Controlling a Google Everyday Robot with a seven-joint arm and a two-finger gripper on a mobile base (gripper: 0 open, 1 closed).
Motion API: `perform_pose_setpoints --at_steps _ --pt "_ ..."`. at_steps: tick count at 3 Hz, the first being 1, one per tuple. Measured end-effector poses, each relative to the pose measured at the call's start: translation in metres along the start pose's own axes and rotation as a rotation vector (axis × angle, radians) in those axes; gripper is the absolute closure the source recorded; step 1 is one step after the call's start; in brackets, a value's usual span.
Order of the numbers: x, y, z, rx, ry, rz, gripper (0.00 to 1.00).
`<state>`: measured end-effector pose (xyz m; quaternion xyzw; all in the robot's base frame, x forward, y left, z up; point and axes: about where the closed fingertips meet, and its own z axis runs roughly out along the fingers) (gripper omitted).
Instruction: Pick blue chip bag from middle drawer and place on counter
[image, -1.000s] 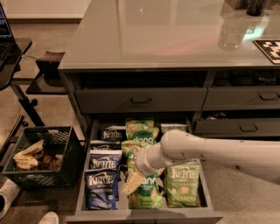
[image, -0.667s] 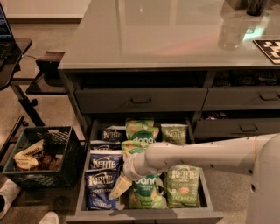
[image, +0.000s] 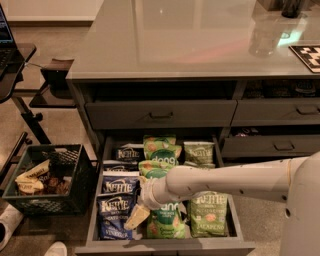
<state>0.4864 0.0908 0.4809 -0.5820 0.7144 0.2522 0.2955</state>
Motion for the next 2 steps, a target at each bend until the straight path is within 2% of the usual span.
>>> perform_pose_setpoints --at_steps 2 --pt "0.005 0.021 0.029 -0.062 -0.003 0.005 0.0"
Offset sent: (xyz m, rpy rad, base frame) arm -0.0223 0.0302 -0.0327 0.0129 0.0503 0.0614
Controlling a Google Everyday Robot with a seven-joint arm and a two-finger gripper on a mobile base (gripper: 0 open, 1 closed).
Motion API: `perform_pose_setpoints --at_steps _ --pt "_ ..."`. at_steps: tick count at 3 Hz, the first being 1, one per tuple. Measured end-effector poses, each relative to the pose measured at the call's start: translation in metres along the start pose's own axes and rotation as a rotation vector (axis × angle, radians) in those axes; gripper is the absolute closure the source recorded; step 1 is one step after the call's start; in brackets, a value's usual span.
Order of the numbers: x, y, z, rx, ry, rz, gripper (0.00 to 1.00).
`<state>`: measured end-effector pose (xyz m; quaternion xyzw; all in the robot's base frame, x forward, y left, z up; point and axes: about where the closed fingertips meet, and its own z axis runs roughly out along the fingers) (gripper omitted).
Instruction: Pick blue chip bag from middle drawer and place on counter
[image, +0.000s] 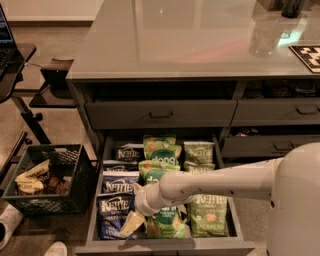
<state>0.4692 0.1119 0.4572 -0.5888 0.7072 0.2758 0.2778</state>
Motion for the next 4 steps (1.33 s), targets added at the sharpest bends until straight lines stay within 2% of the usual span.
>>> perform_pose_setpoints --at_steps 1,2,4 --pt "-0.001 0.0 0.008 0.006 0.003 -0.015 0.0" --pt "-0.002 -0.008 0.014 0.033 0.007 -0.035 0.0" --pt "0.006 -0.011 0.032 0.07 0.007 -0.036 0.0"
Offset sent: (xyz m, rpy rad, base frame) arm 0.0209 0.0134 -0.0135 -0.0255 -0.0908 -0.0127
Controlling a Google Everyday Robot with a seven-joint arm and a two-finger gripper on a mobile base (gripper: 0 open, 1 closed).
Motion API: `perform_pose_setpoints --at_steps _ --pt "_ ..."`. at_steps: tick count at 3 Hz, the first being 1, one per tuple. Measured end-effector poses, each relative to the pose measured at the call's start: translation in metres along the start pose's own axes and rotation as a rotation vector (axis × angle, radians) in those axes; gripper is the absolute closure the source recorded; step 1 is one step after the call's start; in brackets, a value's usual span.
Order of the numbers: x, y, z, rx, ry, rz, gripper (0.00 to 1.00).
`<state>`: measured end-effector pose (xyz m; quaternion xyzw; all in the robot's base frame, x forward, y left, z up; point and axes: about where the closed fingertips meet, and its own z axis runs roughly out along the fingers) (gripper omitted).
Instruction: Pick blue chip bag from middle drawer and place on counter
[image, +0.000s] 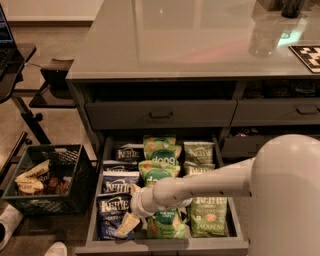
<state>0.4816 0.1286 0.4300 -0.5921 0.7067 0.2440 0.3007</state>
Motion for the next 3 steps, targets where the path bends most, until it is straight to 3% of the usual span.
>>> perform_pose_setpoints --at_steps 3 --pt "0.0035 0.0048 0.0111 0.016 0.002 0.018 0.66"
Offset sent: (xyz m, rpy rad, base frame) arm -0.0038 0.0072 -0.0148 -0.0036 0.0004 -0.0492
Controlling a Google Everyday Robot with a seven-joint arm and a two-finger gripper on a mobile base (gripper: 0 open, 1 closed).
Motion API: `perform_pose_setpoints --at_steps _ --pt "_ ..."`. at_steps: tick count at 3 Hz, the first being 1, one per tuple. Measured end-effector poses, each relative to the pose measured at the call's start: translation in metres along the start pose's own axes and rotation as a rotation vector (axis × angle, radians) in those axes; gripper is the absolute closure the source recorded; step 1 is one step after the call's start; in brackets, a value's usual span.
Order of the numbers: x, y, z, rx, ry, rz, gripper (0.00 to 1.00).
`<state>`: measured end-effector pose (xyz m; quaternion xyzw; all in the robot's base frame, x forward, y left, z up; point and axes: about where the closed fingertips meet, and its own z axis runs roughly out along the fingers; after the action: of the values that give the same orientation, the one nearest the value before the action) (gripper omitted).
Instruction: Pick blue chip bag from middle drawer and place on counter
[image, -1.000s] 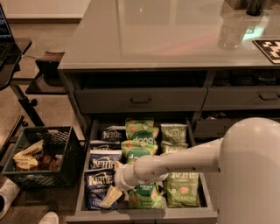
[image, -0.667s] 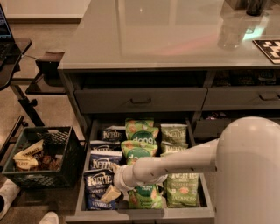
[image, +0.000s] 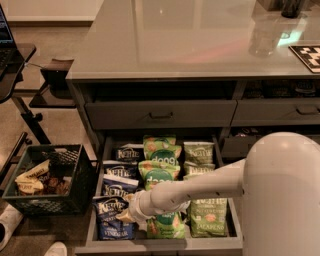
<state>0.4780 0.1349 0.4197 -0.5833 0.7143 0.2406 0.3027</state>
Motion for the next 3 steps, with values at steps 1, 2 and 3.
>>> perform_pose_setpoints --at_steps 1,2,3 --pt "0.0 0.0 0.0 0.0 0.0 0.0 0.89" --pt "0.0 0.0 0.0 0.0 0.0 0.0 1.0" --pt "-0.0043 0.0002 -0.005 -0.018 -0.022 0.002 1.0"
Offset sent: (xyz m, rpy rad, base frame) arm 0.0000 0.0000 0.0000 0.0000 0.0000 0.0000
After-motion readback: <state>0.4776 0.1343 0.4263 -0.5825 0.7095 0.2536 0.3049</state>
